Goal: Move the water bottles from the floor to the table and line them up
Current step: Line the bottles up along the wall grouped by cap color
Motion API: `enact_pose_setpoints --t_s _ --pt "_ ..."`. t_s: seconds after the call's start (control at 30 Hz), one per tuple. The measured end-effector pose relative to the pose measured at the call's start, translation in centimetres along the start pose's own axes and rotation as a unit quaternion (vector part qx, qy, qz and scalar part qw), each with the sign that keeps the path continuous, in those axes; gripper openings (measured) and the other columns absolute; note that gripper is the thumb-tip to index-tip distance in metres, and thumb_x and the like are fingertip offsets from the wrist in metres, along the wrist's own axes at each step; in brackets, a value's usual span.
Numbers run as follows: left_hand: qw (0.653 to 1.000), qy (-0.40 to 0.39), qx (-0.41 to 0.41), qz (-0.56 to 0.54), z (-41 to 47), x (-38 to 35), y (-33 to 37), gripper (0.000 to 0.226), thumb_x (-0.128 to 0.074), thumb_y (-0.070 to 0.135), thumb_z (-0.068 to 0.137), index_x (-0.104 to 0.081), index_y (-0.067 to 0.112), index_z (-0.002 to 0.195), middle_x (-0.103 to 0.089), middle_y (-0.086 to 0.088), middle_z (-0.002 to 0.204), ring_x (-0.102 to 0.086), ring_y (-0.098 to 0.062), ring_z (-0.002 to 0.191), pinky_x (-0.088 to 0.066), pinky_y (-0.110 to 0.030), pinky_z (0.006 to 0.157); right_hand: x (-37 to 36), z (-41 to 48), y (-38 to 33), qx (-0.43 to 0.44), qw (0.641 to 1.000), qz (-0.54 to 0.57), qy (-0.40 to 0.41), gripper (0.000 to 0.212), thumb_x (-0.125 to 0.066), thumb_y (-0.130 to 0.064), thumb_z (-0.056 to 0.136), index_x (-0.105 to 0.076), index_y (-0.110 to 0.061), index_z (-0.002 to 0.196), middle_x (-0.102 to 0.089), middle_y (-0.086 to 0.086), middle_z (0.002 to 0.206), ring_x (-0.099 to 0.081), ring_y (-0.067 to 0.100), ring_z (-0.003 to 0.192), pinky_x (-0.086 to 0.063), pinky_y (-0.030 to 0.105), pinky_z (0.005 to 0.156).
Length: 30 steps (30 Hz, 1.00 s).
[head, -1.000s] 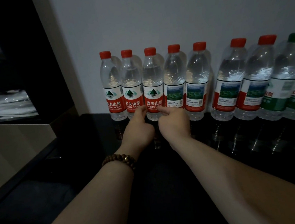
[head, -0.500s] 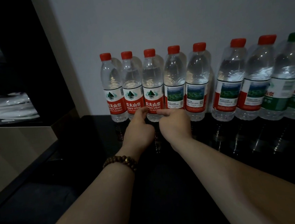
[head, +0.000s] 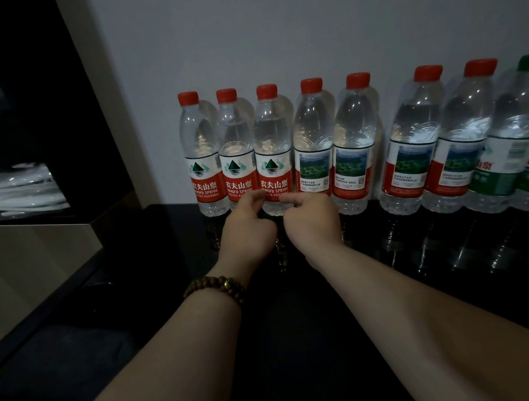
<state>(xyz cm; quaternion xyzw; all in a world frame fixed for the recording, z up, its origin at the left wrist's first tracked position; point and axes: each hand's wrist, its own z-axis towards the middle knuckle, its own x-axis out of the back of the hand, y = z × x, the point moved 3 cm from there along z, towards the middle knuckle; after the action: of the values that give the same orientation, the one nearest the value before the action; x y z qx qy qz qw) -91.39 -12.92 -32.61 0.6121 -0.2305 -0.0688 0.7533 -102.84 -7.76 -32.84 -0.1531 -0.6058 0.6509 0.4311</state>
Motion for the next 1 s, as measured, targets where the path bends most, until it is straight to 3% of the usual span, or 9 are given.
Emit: enact_pose_setpoints --t_s 0.3,0.47,0.57,0.73,0.83,0.9,1.0 --pt "1.0 0.008 -0.001 0.014 -0.1 0.1 0.2 0.073 -0.057 -0.009 0.076 -0.052 0.026 0.14 -0.059 0.009 0.143 -0.057 -0.012 0.124 -0.053 -0.042 0.102 -0.2 0.4 0.2 0.017 1.0 -0.008 -0.004 0.044 -0.054 -0.008 0.084 -0.077 -0.024 0.118 -0.071 -0.002 0.127 -0.063 0.023 0.118 -0.046 0.026 0.086" --pt "0.999 0.043 -0.009 0.03 -0.1 0.2 0.2 0.064 -0.06 -0.007 0.077 -0.056 0.028 0.131 -0.061 0.008 0.137 -0.061 -0.015 0.12 -0.057 -0.042 0.096 0.5 0.4 0.3 0.031 0.997 0.02 0.074 0.038 -0.056 -0.003 0.084 -0.081 -0.023 0.105 -0.077 -0.002 0.11 -0.062 0.011 0.091 -0.045 0.019 0.074" --pt "0.996 0.039 -0.026 0.078 -0.3 -0.1 0.6 0.053 -0.06 -0.003 0.08 -0.057 0.027 0.124 -0.066 0.009 0.127 -0.063 -0.012 0.11 -0.058 -0.038 0.09 1.3 0.0 0.1 0.032 0.99 0.071 0.116 0.041 -0.054 0.005 0.082 -0.083 -0.023 0.089 -0.075 -0.009 0.089 -0.061 0.005 0.082 -0.044 0.011 0.069" --pt "0.988 0.0 -0.035 0.152 -0.8 -2.5 1.7 0.056 -0.063 0.0 0.08 -0.056 0.019 0.132 -0.064 0.001 0.127 -0.059 -0.015 0.11 -0.049 -0.028 0.086 4.6 0.4 0.7 0.01 0.986 0.067 0.154 0.048 -0.051 0.004 0.076 -0.07 -0.037 0.06 -0.064 -0.024 0.07 -0.062 -0.001 0.073 -0.05 0.017 0.066" --pt "0.981 -0.016 -0.062 0.184 -1.4 -3.9 1.8 0.058 -0.065 -0.001 0.081 -0.054 0.015 0.135 -0.064 -0.006 0.131 -0.06 -0.021 0.117 -0.044 -0.026 0.087 6.1 1.0 2.4 -0.03 0.984 0.034 0.172 0.045 -0.052 0.002 0.079 -0.069 -0.034 0.056 -0.06 -0.024 0.068 -0.06 0.005 0.069 -0.046 0.016 0.065" --pt "0.979 -0.011 -0.086 0.185 -1.7 -4.1 1.7 0.057 -0.066 -0.001 0.082 -0.053 0.013 0.136 -0.064 -0.006 0.132 -0.059 -0.022 0.121 -0.04 -0.021 0.087 6.2 1.2 2.8 -0.056 0.98 0.056 0.182 0.043 -0.053 0.001 0.08 -0.07 -0.031 0.057 -0.059 -0.024 0.068 -0.053 -0.003 0.067 -0.041 0.015 0.066" --pt "0.979 -0.009 -0.1 0.179 -1.8 -3.8 1.7 0.06 -0.066 0.0 0.084 -0.051 0.015 0.14 -0.063 -0.002 0.135 -0.057 -0.016 0.123 -0.038 -0.017 0.088 6.4 1.4 2.9 -0.076 0.986 0.078 0.125 0.042 -0.051 0.004 0.082 -0.077 -0.025 0.064 -0.063 -0.021 0.074 -0.053 -0.004 0.072 -0.045 0.017 0.069"
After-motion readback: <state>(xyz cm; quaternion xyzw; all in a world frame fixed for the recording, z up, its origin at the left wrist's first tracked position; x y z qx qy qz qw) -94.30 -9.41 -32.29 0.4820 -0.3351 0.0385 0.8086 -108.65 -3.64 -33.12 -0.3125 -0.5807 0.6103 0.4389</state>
